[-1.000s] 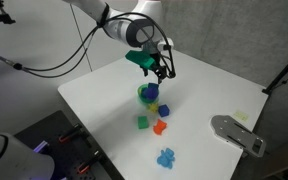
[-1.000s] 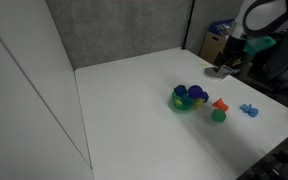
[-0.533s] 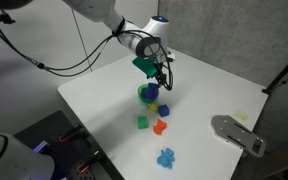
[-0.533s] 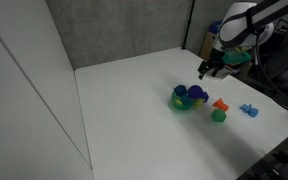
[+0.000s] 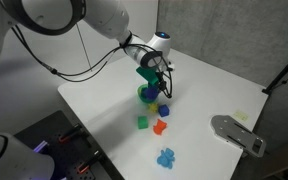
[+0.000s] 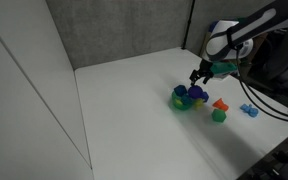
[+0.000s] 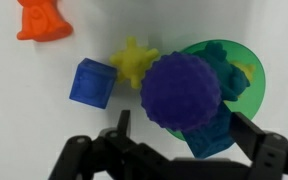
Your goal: Remove the ball from the green bowl and put it on the table
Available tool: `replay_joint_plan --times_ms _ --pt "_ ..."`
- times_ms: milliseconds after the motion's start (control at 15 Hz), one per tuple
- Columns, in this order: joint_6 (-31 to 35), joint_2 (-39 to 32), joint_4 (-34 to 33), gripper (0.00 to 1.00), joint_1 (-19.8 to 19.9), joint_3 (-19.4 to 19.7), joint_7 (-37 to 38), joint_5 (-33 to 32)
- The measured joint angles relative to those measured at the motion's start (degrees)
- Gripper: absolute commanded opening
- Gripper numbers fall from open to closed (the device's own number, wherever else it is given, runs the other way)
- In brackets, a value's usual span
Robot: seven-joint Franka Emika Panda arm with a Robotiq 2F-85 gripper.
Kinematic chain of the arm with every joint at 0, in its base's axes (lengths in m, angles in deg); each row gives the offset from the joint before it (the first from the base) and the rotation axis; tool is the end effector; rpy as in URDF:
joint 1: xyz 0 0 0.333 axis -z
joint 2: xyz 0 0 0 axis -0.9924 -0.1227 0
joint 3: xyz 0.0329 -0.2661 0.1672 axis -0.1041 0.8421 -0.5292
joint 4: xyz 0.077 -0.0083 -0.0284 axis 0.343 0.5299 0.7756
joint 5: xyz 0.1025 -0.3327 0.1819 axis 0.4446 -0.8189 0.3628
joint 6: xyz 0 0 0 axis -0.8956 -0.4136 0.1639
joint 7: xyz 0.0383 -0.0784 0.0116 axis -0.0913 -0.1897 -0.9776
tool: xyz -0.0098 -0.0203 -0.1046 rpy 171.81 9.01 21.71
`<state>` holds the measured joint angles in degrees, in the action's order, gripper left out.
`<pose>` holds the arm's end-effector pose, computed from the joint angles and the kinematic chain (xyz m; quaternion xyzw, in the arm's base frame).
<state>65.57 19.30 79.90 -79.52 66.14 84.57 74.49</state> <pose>0.6587 -0.0406 0.1784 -0.9969 0.0641 -0.0122 0.0430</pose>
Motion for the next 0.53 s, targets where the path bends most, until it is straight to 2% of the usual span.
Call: replay_joint_plan --times_ms 467,533 --pt "-0.14 -4.76 -3.38 1.0 0.37 -0.87 0.0 0.5" --pt "-0.22 -5.27 -3.66 0.75 0.37 -0.87 0.0 0.5"
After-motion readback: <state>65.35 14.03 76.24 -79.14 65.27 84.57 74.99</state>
